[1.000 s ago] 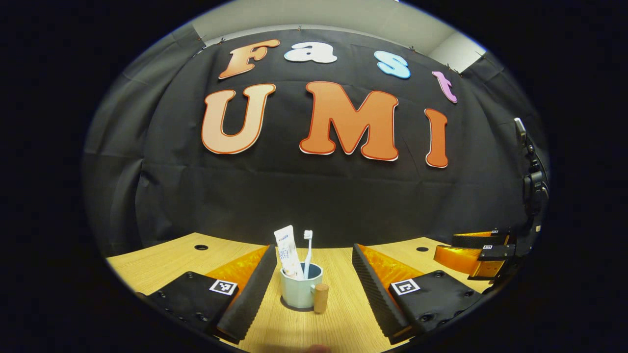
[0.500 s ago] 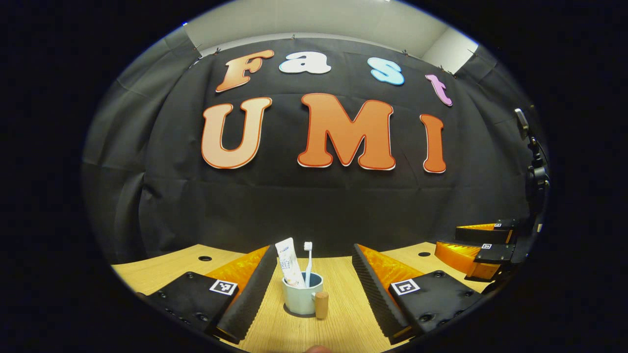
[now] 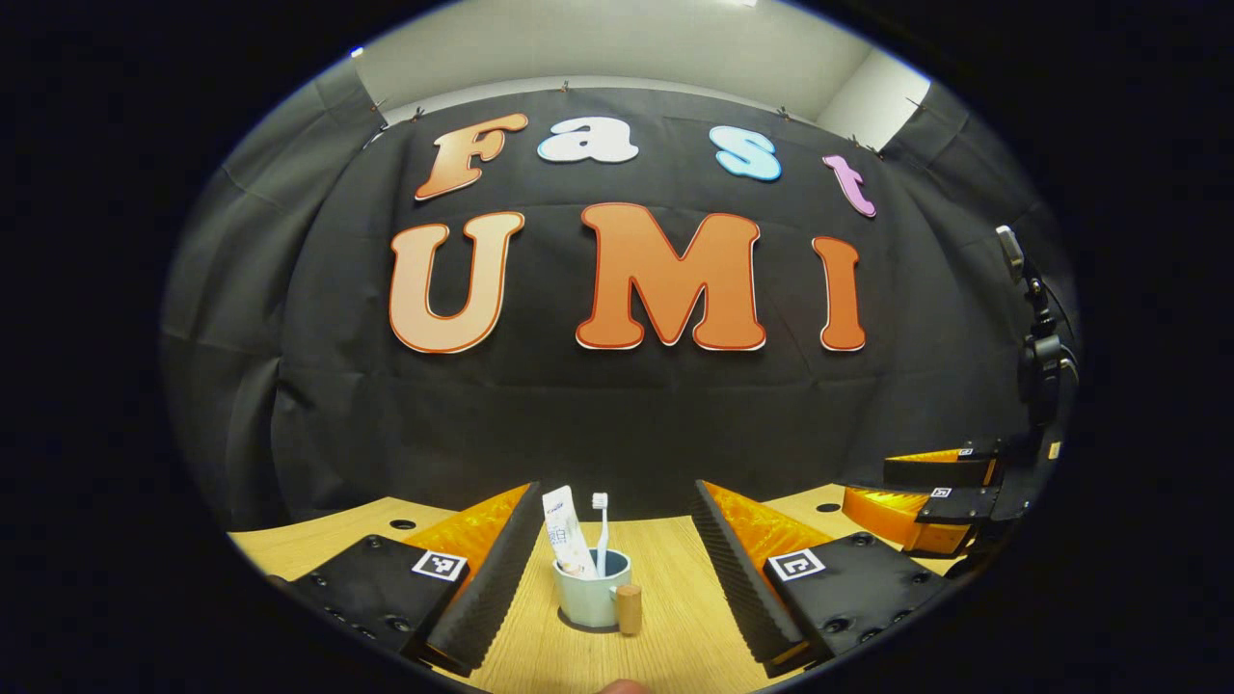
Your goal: Put the toothbrush and toothpaste on the desktop into the cup, then pick up the cup and place it on the coaster on the desktop.
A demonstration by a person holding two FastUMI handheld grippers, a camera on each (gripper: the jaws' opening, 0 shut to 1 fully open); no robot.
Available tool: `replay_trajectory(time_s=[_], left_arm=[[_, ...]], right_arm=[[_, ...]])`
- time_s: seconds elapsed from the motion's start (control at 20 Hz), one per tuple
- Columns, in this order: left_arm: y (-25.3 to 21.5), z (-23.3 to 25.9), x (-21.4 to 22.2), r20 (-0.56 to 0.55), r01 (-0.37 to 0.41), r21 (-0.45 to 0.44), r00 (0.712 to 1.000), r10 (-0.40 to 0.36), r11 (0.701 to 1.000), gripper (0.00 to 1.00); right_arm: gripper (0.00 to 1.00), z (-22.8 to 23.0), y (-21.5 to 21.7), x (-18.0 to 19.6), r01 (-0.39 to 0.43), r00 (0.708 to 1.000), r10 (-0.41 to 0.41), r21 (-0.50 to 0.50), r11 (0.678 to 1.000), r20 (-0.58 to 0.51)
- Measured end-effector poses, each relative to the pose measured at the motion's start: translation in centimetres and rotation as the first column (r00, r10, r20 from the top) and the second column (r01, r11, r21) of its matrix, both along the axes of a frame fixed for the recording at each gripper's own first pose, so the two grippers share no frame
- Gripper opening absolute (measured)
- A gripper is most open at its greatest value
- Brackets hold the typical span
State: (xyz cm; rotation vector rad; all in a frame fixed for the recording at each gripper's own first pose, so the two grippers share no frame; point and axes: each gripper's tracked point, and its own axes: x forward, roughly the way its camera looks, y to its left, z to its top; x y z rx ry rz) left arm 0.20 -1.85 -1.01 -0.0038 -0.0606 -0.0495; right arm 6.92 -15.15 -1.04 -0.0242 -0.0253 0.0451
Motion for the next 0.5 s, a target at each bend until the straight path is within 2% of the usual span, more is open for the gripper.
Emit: replay_trajectory(time_s=[0.5], left_arm=[[-0.12, 0.07, -0.14, -0.001, -0.003, 0.004, 1.000, 0.003, 1.000, 0.98]], right_arm=[[0.79, -0.06, -0.40, -0.25, 0.009, 1.000, -0.009, 0.004, 1.000, -0.004]])
